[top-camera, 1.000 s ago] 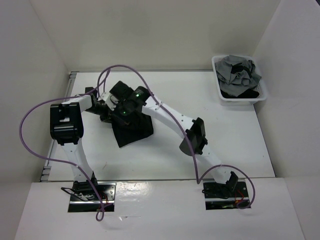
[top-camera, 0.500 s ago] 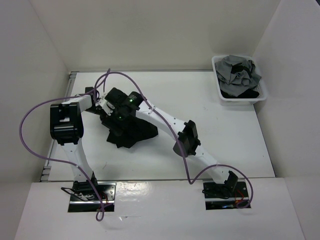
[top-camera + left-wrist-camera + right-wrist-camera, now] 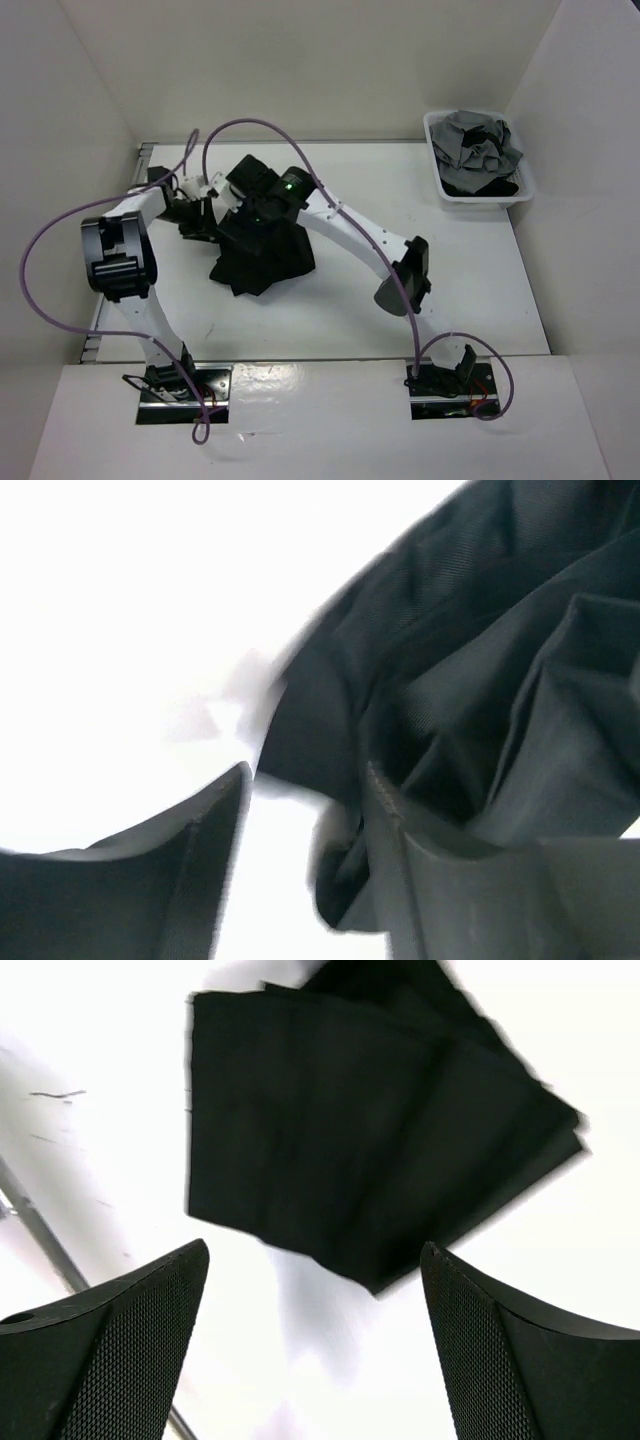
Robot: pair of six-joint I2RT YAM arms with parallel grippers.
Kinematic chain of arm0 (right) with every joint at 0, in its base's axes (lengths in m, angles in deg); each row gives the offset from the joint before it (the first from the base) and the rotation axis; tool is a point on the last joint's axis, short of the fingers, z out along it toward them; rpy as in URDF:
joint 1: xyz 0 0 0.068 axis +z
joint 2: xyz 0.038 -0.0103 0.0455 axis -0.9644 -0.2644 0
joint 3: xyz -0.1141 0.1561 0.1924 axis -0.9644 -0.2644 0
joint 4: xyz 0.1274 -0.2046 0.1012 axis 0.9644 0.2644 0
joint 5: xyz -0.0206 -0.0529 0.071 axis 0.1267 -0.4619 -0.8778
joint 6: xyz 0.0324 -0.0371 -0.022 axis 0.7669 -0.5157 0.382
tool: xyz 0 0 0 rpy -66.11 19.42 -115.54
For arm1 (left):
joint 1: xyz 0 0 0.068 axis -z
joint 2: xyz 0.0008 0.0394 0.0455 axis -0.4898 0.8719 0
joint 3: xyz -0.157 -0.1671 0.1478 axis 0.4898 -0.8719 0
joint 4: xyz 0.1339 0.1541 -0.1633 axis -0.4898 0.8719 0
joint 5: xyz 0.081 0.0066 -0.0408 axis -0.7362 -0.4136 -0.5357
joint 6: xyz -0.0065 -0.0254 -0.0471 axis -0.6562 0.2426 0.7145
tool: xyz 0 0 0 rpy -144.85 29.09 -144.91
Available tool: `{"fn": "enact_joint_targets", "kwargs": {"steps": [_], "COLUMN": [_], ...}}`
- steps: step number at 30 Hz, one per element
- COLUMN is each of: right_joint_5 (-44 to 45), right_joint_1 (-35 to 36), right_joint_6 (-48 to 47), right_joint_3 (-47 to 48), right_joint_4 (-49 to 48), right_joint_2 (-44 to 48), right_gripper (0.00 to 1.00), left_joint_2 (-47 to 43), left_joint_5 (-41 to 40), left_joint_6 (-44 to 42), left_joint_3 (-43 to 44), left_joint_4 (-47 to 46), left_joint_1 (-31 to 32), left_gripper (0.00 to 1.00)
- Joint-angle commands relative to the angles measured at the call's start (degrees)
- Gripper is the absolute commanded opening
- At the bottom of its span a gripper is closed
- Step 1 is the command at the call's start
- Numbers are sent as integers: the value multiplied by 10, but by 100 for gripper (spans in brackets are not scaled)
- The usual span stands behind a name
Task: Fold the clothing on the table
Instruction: Fold the skirt
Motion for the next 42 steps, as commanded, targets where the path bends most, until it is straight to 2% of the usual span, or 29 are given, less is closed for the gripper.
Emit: {"fn": "enact_joint_targets", "kwargs": {"steps": [1,2,5,6,7,11,13,14,15,17,20,25,35,38,39,40,42], "right_joint_5": [46,46,46,51,51,57,57,57,52,46,40,34,34,34,34,34,34], "right_joint_1": [-47,-57,-88,-93,-101,-107,-113,-114,-120,-120,-126,-126,-126,-126,-126,-126,-126], "right_joint_6": [-9,-9,-9,-9,-3,-3,-3,-3,-3,-3,-3,-3,-3,-3,-3,-3,-3], "right_joint_3": [-57,-70,-133,-176,-199,-298,-314,-327,-327,-334,-334,-334,-323,-323,-318,-318,-318], "right_joint_4": [-40,-51,-78,-89,-101,-152,-159,-167,-167,-167,-172,-172,-167,-167,-167,-167,-167], "right_joint_2": [63,78,104,110,125,147,147,153,153,153,153,153,148,143,143,138,132], "right_gripper": [91,91,92,92,92,92,92,92,92,92,92,92,92,92,92,92,92], "left_joint_2": [-101,-116,-173,-194,-201,-168,-143,-119,-109,-83,-78,-67,-28,-14,-7,-7,-7], "left_joint_5": [-33,-33,-55,-49,-24,69,137,153,163,169,150,98,44,38,38,38,45], "left_joint_6": [-16,-22,-30,-40,-48,-100,-154,-176,-219,-250,-268,-227,-199,-199,-199,-199,-199], "left_joint_3": [37,37,37,37,32,32,32,32,27,19,-8,-35,-53,-58,-58,-51,-39], "left_joint_4": [21,27,35,47,56,159,204,247,266,300,285,221,183,178,178,178,178], "left_joint_1": [-58,-66,-72,-72,-72,-59,-54,-54,-54,-54,-49,-14,21,27,27,27,27], "left_gripper": [67,80,92,99,100,100,98,98,97,95,95,95,90,78,70,47,23]}}
